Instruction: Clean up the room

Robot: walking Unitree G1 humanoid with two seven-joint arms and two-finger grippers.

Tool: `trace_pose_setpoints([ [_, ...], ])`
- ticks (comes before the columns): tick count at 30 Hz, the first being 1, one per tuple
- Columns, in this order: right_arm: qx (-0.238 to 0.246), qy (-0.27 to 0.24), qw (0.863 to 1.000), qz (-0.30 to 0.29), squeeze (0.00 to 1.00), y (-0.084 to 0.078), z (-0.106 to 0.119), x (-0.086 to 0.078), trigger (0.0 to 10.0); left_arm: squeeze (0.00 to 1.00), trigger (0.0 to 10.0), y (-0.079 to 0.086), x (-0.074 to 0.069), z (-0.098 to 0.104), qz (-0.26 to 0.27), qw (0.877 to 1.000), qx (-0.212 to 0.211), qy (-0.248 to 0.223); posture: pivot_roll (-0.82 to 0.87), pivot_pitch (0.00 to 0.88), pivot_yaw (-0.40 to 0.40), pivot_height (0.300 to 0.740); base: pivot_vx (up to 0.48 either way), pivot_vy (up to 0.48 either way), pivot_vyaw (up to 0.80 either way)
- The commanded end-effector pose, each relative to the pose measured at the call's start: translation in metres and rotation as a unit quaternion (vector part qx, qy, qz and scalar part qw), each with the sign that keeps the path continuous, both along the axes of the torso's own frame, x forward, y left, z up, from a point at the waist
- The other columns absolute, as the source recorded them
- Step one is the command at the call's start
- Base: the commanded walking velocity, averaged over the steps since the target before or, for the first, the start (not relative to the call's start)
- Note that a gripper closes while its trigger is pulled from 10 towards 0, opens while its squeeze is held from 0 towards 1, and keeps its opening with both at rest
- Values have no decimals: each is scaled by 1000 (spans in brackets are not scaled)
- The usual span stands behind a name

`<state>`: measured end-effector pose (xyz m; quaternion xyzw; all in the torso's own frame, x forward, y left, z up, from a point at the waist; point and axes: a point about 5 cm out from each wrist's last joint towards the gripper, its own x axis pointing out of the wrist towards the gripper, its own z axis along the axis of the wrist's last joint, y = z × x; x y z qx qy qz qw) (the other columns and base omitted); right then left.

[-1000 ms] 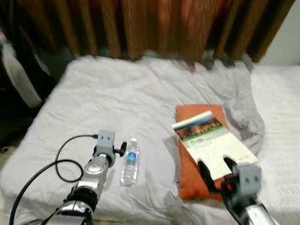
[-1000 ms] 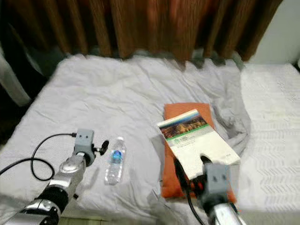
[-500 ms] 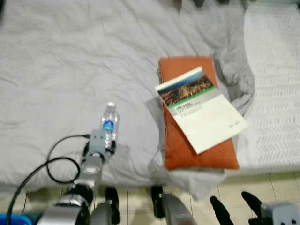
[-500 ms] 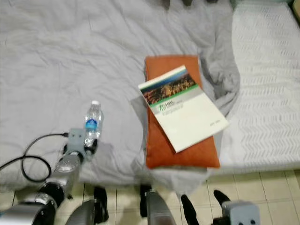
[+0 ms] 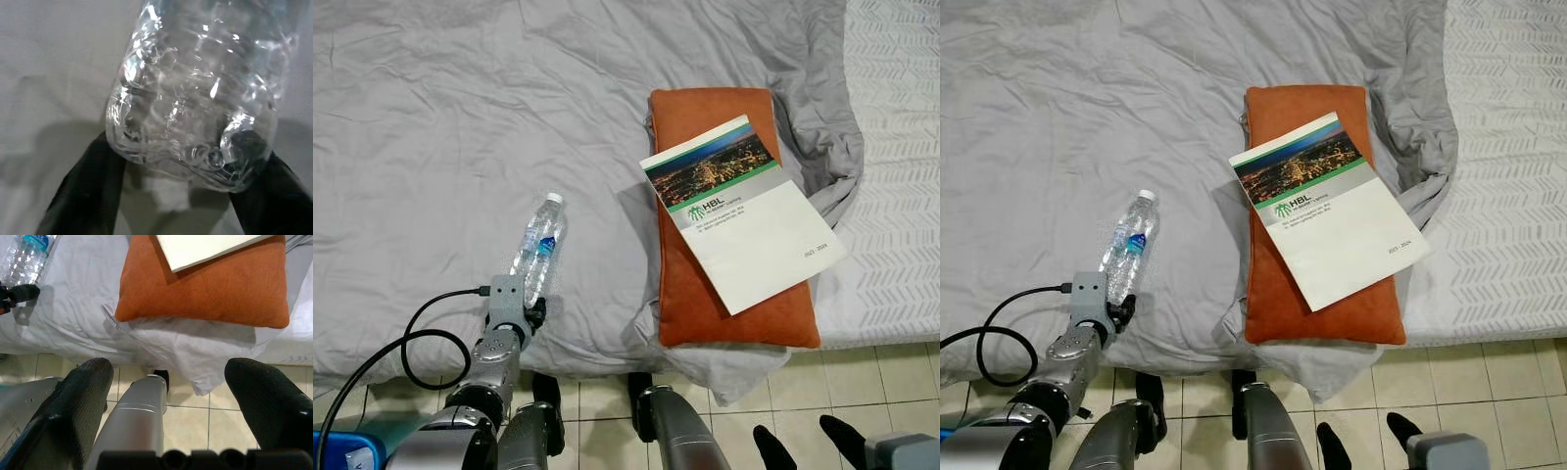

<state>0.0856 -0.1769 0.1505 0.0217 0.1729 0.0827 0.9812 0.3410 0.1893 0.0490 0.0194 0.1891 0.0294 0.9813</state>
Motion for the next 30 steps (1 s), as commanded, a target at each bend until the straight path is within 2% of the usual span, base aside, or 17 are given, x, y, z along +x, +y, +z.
trace_pose_setpoints([
  [1,-9,22,1000,-4,0,-4,-3,-5,10000,0,0,-8,-11,-18,-35,998,13,42,-416,636,-124,740,0,0,0],
  [9,-9,25,1000,-6,0,-5,-7,-3,10000,0,0,-8,-8,-12,-60,998,21,25,-391,626,-104,740,0,0,0],
  [15,-10,24,1000,-6,0,-5,-12,1,10000,0,0,-17,-7,-7,-88,996,9,-11,-368,609,-87,740,0,0,0],
  [16,-10,21,1000,-6,0,-5,-12,3,10000,0,0,-24,-7,-7,-105,994,1,-23,-351,605,-77,740,0,0,0],
  [18,-8,19,1000,-4,0,-4,-15,6,10000,0,10000,-38,-13,-12,-143,989,15,-27,-324,601,-65,740,0,0,0],
  [23,-4,20,1000,-2,0,-2,-18,8,10000,0,10000,-49,-22,-19,-175,984,20,-26,-316,600,-58,740,0,0,0],
  [24,-2,19,1000,-1,0,-1,-19,9,10000,1000,10000,-54,-24,-12,-199,979,25,-47,-311,594,-53,740,0,0,0],
  [27,-1,18,1000,-1,0,0,-19,9,10000,1000,10000,-58,-25,-7,-216,974,28,-62,-311,594,-53,740,0,0,0],
  [30,3,17,1000,1,0,2,-22,11,10000,1000,10000,-54,-21,11,-238,966,52,-86,-281,585,-36,740,0,0,0],
])
